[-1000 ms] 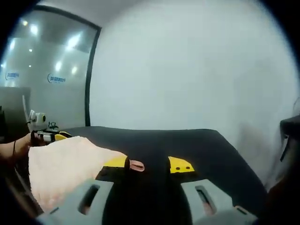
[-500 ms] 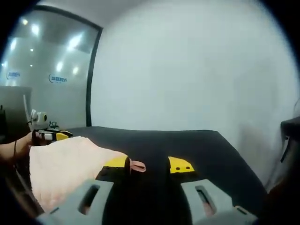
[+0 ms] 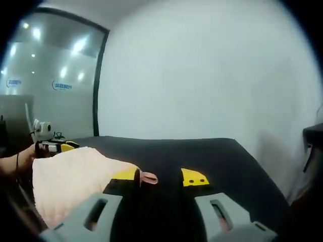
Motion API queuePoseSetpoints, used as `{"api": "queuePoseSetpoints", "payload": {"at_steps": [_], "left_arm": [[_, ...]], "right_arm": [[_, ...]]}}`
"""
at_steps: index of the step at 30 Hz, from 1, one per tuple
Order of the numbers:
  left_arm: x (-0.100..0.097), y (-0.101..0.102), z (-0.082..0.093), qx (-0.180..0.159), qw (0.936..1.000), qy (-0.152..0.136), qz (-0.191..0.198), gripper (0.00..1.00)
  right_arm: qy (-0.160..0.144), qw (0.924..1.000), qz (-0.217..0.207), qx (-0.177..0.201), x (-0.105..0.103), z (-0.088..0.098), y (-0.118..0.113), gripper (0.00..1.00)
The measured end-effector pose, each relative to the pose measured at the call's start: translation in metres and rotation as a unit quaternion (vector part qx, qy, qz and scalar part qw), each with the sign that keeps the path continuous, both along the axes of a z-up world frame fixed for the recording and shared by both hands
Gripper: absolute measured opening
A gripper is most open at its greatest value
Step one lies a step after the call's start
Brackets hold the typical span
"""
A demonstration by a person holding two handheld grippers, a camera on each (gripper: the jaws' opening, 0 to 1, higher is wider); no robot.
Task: Fold the towel on the table until its edges align and the towel forms a compact rectangular stack.
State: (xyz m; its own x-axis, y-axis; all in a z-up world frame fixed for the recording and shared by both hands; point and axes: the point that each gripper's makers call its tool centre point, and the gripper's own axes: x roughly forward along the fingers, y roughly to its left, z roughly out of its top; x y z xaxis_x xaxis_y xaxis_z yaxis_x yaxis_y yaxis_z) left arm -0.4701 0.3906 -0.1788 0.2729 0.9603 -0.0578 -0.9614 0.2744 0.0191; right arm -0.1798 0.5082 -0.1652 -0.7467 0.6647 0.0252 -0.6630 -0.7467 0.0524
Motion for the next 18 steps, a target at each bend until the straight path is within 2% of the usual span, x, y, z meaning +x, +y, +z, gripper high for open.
{"api": "queuePoseSetpoints", "payload": {"at_steps": [3,7,18], "left_arm": [[0.001,0.0,-0.001,-0.002,1.0,0.002,0.0,0.3],[0.001,-0.001,-0.001,-0.003,1.0,0.006,0.0,0.3],[0.001,-0.002,0.0,-0.002,1.0,0.004,0.0,0.3]], "right_arm": [[-0.004,1.0,0.0,-0.002,-0.001,-0.001,-0.002,0.28],[0.002,1.0,0.0,-0.006,0.001,-0.001,0.009,0.27],[0.007,1.0,0.002,0.006,0.005,0.005,0.004,0.27]]}}
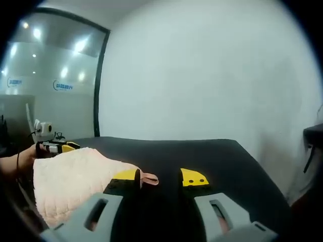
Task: Fold the towel on the table until its edges align and the towel forms a compact rectangular stack.
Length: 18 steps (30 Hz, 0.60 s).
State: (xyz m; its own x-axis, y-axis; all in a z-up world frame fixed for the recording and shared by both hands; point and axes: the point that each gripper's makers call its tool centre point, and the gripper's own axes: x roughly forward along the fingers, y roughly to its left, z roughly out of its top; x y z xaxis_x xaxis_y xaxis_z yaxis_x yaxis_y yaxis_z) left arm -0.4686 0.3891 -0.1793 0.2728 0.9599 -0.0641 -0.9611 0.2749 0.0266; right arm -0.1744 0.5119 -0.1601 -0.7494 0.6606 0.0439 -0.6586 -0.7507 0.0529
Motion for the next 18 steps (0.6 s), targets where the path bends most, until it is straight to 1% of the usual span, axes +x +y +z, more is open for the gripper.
{"api": "queuePoseSetpoints", "payload": {"at_steps": [2,5,10,15,18], "left_arm": [[-0.0005,0.0002,-0.0004,-0.001,1.0,0.0,0.0,0.3],[-0.001,0.0003,-0.0008,-0.002,1.0,0.0,0.001,0.3],[-0.0019,0.0009,-0.001,-0.001,1.0,0.001,0.0,0.3],[-0.0015,0.001,-0.0009,-0.001,1.0,-0.001,0.0,0.3],[-0.0011,0.0008,-0.0008,-0.001,1.0,-0.001,0.0,0.3]], "right_arm": [[-0.003,1.0,0.001,0.0,-0.0009,-0.0014,0.0025,0.27],[-0.003,1.0,0.001,-0.001,-0.0012,-0.0009,-0.0014,0.27],[-0.008,1.0,0.002,-0.001,-0.002,-0.002,-0.0003,0.27],[0.0,1.0,0.002,0.001,-0.0022,0.0006,0.0025,0.27],[-0.002,1.0,0.005,0.003,-0.0057,-0.0007,0.0014,0.27]]}}
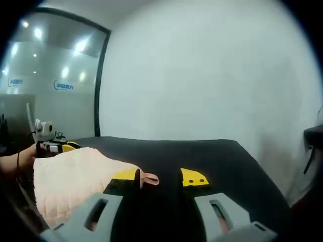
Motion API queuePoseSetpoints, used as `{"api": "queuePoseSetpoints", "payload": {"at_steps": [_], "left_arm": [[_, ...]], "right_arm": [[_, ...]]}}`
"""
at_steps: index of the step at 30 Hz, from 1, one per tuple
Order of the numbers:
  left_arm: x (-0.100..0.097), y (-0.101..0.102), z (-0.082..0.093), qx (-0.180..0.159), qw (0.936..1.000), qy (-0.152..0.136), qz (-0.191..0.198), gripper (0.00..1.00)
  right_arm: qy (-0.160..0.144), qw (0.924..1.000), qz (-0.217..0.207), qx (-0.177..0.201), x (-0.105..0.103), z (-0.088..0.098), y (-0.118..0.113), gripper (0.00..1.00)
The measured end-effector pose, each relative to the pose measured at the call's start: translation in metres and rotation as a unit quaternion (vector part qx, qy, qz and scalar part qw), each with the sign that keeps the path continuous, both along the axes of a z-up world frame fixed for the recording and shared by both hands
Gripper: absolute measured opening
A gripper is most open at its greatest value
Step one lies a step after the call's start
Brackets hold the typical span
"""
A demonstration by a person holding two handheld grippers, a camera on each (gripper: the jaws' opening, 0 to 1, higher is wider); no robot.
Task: Fold the towel on the table until its edges align and the towel forms a compact rectangular stack.
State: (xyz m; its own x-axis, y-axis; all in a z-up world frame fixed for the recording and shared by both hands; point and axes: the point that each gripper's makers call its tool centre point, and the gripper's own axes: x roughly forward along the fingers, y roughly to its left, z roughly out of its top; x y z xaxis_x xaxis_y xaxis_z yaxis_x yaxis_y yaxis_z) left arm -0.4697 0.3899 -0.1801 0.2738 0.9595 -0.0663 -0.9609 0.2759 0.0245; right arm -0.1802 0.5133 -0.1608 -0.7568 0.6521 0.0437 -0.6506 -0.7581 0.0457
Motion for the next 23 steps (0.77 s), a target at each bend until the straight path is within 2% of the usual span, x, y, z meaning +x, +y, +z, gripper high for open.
{"api": "queuePoseSetpoints", "payload": {"at_steps": [23], "left_arm": [[0.0013,-0.0009,-0.0004,-0.001,1.0,0.004,-0.001,0.3]], "right_arm": [[0.0,1.0,0.003,-0.002,-0.0006,-0.0029,0.0024,0.27]]}}
